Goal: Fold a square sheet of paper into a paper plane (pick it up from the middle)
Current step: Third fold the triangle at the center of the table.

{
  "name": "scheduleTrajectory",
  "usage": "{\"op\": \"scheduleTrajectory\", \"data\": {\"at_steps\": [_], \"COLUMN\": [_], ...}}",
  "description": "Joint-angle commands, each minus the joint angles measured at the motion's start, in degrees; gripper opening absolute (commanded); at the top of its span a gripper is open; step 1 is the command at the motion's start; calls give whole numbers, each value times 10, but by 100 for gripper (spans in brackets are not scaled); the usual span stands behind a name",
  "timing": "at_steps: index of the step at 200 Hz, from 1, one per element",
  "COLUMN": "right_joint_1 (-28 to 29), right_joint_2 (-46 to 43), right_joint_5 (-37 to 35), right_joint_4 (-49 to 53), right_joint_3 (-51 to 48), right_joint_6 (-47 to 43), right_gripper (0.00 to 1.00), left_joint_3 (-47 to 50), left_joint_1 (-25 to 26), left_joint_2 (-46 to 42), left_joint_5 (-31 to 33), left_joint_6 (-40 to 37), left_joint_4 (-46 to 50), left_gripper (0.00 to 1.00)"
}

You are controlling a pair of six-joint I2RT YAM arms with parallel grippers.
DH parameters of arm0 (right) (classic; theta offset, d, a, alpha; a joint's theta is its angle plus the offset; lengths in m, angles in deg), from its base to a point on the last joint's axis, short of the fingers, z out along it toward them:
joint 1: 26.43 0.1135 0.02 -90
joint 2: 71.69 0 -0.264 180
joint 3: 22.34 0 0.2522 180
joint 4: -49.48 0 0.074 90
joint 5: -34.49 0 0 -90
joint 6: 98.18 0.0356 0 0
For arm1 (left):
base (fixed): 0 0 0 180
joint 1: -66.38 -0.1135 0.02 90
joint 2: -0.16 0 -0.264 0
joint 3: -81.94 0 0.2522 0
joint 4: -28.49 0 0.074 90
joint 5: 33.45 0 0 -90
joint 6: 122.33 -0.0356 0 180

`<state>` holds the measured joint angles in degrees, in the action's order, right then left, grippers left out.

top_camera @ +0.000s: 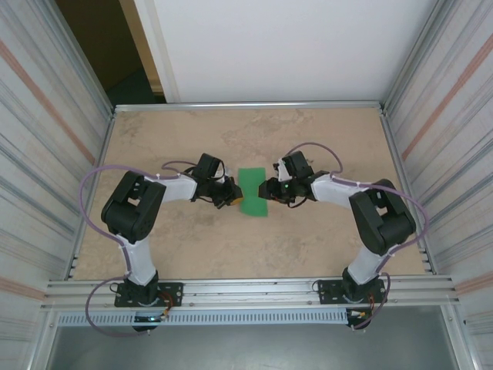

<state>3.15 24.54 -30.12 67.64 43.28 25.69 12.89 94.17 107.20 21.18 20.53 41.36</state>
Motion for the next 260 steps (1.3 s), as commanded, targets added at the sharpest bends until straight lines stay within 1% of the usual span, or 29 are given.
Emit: {"op": "scheduleTrajectory", "data": {"at_steps": [1,17,30,52,71,99,144,173,196,221,250,260], "right_joint_1": [43,79,112,160,196,222,228,227,225,220,212,211], "right_joint_2": [-49,-68,-77,-76,-64,-39,-9,-7,-23,-40,-46,-45], "right_joint_5": [-92,-161,-210,-272,-301,-343,-371,-392,-382,-366,-343,-335], "right_joint_4": [-3,-7,-15,-35,-51,-74,-108,-108,-117,-123,-121,-119], "right_joint_3": [-13,-23,-32,-42,-46,-46,-56,-57,-67,-76,-77,-75], "right_joint_6": [-104,-156,-194,-252,-296,-326,-356,-360,-356,-347,-346,-346], "right_gripper": [55,63,66,68,68,67,65,65,62,58,48,46], "left_joint_3": [4,3,1,-2,-7,-10,-11,-12,-12,-12,-12,-12], "left_joint_1": [-4,-4,-4,-4,-4,-4,-5,-5,-5,-6,-5,-5], "left_joint_2": [-22,-29,-34,-39,-39,-35,-31,-29,-27,-25,-24,-24], "left_joint_5": [1,1,0,-3,-5,-9,-10,-12,-9,-9,-8,-8], "left_joint_6": [26,32,35,42,48,54,59,61,59,58,57,57], "left_joint_4": [-13,-8,-2,4,12,17,20,19,23,25,27,27], "left_gripper": [9,9,10,10,10,10,10,10,10,10,10,10]}}
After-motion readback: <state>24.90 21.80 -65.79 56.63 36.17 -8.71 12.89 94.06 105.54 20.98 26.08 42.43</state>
